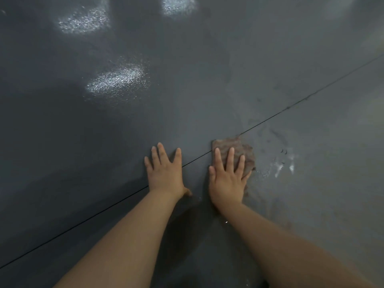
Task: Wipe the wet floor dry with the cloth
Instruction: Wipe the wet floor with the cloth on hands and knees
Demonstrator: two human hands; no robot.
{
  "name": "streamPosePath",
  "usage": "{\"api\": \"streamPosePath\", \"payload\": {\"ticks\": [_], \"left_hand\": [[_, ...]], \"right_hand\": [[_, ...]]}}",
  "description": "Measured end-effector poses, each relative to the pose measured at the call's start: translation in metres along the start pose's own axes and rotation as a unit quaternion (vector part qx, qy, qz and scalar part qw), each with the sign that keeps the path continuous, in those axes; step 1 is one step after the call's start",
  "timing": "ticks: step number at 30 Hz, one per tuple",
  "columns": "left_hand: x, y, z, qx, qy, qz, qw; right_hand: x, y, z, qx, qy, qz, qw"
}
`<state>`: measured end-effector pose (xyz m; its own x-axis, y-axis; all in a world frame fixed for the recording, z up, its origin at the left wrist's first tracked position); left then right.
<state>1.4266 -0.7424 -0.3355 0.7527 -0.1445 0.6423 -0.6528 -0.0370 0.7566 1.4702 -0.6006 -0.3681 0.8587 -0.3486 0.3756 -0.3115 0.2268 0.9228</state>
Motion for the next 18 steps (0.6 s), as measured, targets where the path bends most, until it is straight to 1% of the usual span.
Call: {"api": "streamPosePath", "payload": {"ticks": [3, 8, 12, 18], "left_hand": [[-0.006, 0.000, -0.012, -0.029, -0.019, -0.001, 0.999], [-0.010, 0.001, -0.016, -0.028, -0.012, 0.013, 0.999], [-0.013, 0.001, -0.017, -0.047, -0.017, 0.014, 0.999], [-0.017, -0.004, -0.018, -0.064, -0.021, 0.015, 0.998]], "right_hand": [[-0.008, 0.001, 0.008, 0.017, 0.035, 0.002, 0.999], [-0.058, 0.019, 0.025, 0.044, 0.115, 0.001, 0.992], [-0.110, 0.034, 0.043, 0.035, 0.123, -0.006, 0.992], [-0.170, 0.054, 0.050, 0.020, 0.118, -0.014, 0.993]]}}
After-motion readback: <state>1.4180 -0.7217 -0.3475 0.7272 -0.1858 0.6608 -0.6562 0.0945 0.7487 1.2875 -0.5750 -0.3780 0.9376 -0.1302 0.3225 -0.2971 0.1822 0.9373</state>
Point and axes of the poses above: each hand's wrist, its own x-axis away from the middle knuckle, its own y-axis out of the back of the hand, z = x × y, the point moved 2 cm from there along -x, towards the middle knuckle, and after that the axes turned 1 degree about -x, right-handed, at the moved point
